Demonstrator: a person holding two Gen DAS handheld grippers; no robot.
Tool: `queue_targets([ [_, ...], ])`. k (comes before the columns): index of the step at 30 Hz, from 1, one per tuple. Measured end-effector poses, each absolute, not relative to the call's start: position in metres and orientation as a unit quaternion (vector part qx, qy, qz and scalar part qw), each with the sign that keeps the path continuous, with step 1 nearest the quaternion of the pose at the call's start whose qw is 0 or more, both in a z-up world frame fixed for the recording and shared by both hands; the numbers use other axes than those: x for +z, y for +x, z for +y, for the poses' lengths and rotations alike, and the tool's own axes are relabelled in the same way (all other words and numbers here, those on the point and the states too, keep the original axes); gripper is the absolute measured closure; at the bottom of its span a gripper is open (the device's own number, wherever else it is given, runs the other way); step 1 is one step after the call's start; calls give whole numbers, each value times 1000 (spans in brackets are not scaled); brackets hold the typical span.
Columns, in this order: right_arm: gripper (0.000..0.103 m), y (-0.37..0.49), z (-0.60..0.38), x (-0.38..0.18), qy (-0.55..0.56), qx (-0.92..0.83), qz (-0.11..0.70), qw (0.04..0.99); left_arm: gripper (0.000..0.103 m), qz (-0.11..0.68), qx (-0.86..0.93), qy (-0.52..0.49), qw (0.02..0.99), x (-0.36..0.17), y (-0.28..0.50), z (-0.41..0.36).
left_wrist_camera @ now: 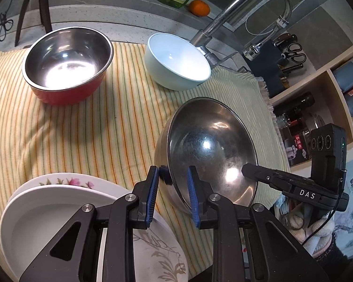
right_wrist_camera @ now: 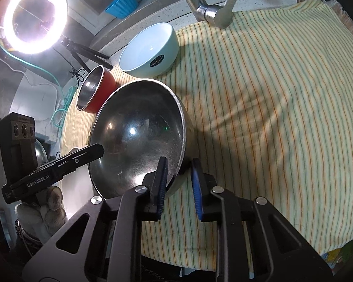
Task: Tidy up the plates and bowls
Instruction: 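Close the right gripper on the large steel bowl rim, then carry the large steel bowl beside the plate stack and release it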
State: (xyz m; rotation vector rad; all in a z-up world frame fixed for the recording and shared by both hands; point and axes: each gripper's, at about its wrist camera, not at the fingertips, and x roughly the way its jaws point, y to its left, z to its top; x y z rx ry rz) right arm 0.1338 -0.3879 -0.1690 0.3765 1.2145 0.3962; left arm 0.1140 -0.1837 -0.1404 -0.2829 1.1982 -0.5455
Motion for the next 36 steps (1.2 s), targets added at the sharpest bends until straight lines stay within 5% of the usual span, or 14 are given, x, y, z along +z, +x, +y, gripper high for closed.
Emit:
queue_targets([
  [17,82,129,-371,-129,143,193,533,811,81,520,-241,-125,810,-114,104,-174],
  [36,82,141,-248,-88,83,310,500,804,81,458,-138,-178,860,-74,64,-62],
])
